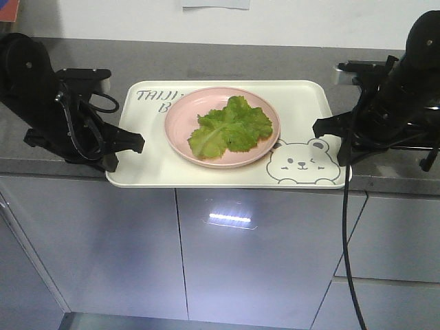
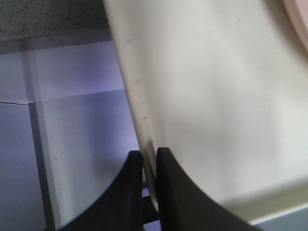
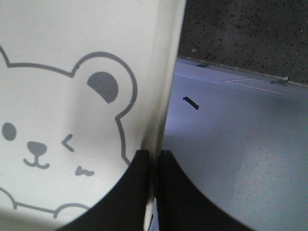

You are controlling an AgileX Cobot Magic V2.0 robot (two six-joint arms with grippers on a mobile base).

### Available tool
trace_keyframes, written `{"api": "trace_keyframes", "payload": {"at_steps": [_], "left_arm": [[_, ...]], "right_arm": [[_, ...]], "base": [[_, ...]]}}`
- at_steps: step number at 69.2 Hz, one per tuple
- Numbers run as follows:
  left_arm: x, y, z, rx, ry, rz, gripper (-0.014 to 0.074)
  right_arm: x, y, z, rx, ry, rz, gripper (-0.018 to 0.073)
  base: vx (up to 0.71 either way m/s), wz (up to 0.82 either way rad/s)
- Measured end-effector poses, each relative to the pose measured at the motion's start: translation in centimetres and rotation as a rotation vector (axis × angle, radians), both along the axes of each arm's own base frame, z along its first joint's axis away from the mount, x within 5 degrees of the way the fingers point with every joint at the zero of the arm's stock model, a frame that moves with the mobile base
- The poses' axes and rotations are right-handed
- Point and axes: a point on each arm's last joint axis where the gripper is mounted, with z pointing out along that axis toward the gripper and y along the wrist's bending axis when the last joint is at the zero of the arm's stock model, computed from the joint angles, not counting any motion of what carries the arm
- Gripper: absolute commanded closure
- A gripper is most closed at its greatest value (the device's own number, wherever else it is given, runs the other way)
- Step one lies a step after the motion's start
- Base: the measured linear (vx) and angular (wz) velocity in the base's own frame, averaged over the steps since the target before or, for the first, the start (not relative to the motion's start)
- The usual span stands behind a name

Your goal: Transfer vegetables to tray and serve

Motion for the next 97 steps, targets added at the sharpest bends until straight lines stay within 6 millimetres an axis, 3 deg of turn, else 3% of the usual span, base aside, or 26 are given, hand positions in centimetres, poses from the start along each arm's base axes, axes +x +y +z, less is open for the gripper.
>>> {"api": "trace_keyframes", "payload": {"at_steps": [97], "left_arm": [[0.00, 0.00, 0.00, 0.000, 0.000, 0.000, 0.0603]], "right_arm": [[0.00, 0.00, 0.00, 0.000, 0.000, 0.000, 0.0564]], "base": [[0.00, 0.00]]}}
